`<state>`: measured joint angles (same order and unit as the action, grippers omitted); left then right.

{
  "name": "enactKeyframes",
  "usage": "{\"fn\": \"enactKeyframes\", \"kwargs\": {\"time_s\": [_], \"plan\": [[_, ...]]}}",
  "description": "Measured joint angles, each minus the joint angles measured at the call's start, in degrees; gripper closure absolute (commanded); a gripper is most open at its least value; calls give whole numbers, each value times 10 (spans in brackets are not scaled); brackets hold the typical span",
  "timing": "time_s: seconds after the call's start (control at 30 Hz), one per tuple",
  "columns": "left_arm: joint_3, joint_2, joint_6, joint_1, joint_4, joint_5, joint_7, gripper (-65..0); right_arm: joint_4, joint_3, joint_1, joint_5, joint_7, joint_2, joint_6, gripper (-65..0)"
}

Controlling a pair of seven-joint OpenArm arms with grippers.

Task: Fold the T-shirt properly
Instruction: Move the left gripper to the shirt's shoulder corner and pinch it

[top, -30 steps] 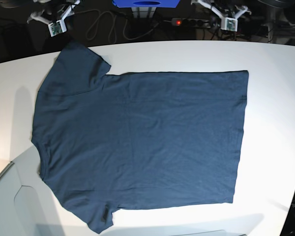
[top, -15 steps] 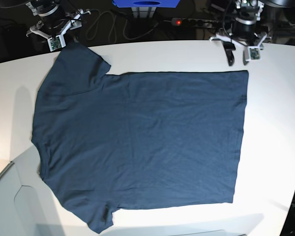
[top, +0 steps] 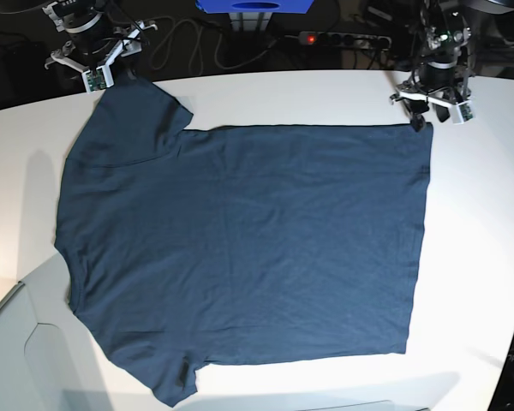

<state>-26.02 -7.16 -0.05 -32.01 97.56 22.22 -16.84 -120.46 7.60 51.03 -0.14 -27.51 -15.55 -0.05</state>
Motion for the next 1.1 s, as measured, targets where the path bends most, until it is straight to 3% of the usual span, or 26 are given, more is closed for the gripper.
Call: {"fn": "enactKeyframes", "kwargs": {"time_s": [0.13, 0.5, 0.8, 1.1], "plan": [[-2, -6, 0, 18, -23, 25, 3, -335, 0, 0, 0, 0, 0, 0, 0, -359], [2, -6, 0, 59, -76, 24, 19, -333, 0, 0, 0, 0, 0, 0, 0, -359], [2, -6, 0, 60, -78, 25, 17, -120, 0, 0, 0, 0, 0, 0, 0, -366], [3, -6, 0, 59, -78, 27, 16, -91, 1, 1, -26, 0, -1, 1, 0, -366]]}}
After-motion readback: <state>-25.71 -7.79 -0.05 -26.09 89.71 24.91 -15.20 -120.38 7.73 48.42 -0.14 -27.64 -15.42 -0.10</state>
